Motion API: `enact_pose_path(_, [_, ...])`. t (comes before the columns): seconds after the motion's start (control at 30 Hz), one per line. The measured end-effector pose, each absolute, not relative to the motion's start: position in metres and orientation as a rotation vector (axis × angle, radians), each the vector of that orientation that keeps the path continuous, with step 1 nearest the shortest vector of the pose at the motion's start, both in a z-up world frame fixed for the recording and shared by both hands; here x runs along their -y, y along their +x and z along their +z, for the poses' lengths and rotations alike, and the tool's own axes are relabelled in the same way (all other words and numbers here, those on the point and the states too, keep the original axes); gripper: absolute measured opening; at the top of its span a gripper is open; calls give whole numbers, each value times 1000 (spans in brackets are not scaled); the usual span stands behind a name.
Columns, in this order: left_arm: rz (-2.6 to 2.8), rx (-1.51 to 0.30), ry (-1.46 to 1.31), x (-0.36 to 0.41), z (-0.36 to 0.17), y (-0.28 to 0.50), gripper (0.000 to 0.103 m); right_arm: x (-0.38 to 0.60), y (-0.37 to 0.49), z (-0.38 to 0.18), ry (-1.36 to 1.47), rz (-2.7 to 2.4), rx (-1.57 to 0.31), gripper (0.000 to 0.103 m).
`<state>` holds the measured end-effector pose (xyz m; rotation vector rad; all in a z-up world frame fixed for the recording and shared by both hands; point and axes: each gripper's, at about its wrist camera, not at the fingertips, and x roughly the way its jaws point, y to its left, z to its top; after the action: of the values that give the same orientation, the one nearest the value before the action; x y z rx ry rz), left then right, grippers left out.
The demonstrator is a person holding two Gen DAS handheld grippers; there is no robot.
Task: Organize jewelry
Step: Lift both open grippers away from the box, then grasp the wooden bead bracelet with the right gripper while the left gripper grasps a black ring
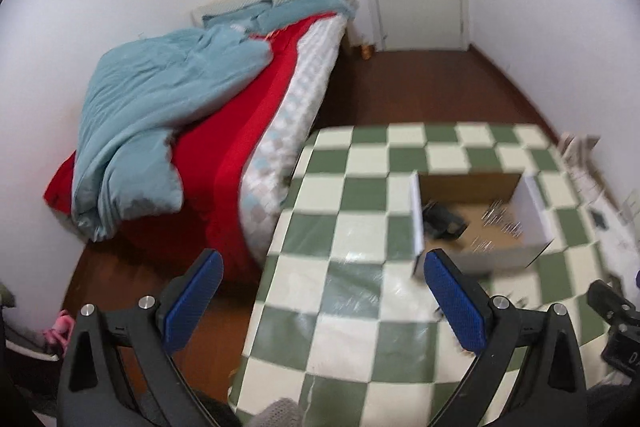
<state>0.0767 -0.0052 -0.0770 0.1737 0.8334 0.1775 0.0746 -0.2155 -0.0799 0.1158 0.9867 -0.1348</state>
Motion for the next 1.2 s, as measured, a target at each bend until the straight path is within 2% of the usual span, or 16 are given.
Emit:
enact_pose_path(0.03, [187,-848,176,4,-86,77,103,219,72,-93,129,-134,-1006,102])
enact_pose_path(0.1, [202,-904,188,1,-113,78,103,223,69,-117,156,-117,-1045,89])
enact_pose_path(0.13, [203,-925,192,0,-124,78,103,224,68,-132,176,-107,-1072,74])
enact_pose_path(0.17, [205,-947,199,-1,-136,80,103,225,68,-148,195,-94,-1103,66])
enact_pose_path(0.3, [203,-1013,233,-4,-173,83,103,214,75,-199,246,-58,-1148,66])
enact_pose_path(0.47, [174,-1046,252,-2,-191,87,103,184,89,-237,220,-27,-1151,66])
enact_pose_path(0.5, [162,-1050,250,-1,-193,88,103,177,92,-245,196,-28,-1160,63])
enact_pose_path(0.57, [132,-1058,243,4,-195,91,103,165,97,-258,130,-44,-1201,30])
enact_pose_path(0.63, [87,-1065,226,11,-196,95,103,160,91,-258,68,-62,-1183,10])
enact_pose_path(0.87, [-26,-1094,262,56,-218,111,102,204,67,-252,105,-157,-1220,10])
enact_pose_path(0.97, [-57,-1101,278,70,-226,113,95,224,58,-252,128,-200,-1222,10])
enact_pose_path(1.07, [-86,-1098,302,82,-232,112,79,237,52,-254,144,-229,-1222,10])
enact_pose_path(1.17, [-115,-1080,285,86,-231,110,59,243,50,-254,155,-244,-1222,10])
enact_pose_path(1.2, [-137,-1077,268,87,-230,109,37,244,50,-253,157,-246,-1222,10])
